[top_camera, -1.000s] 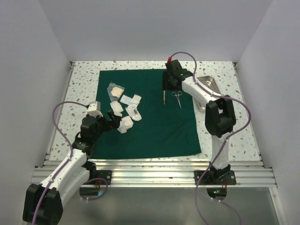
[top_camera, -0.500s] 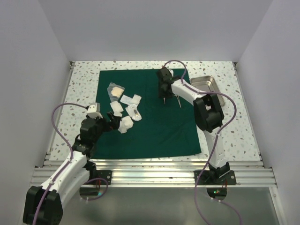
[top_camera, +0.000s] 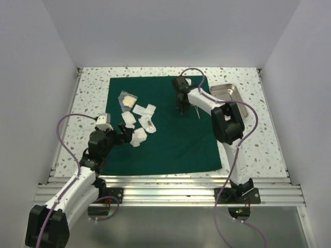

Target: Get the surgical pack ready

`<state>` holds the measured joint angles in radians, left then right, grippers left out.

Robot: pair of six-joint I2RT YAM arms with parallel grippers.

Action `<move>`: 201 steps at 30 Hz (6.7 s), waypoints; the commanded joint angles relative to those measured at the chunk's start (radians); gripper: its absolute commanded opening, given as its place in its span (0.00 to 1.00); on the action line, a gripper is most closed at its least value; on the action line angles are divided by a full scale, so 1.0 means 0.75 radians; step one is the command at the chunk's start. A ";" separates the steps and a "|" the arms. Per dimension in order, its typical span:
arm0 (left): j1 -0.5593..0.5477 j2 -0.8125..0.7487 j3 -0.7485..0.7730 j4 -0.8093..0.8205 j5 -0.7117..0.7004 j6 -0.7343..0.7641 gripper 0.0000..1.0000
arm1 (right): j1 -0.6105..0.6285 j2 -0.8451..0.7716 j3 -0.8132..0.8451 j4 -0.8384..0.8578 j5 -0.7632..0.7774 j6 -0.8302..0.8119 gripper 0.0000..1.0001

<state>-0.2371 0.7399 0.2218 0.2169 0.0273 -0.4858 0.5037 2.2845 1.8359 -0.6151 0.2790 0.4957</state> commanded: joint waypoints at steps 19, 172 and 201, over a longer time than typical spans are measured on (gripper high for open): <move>-0.009 -0.001 -0.005 0.071 0.009 0.032 1.00 | -0.432 -0.569 -0.325 0.182 -0.208 -0.624 0.02; -0.459 1.877 1.533 0.169 0.518 -1.442 1.00 | -0.263 -0.743 -0.732 0.141 -0.270 -0.452 0.00; -0.588 2.220 1.944 0.038 0.363 -1.651 0.45 | -0.238 -0.759 -0.744 0.158 -0.274 -0.481 0.00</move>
<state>-0.6689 2.3810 1.6276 0.2024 0.3317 -1.7126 0.3164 1.7721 1.2823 -0.5156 0.0822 0.1528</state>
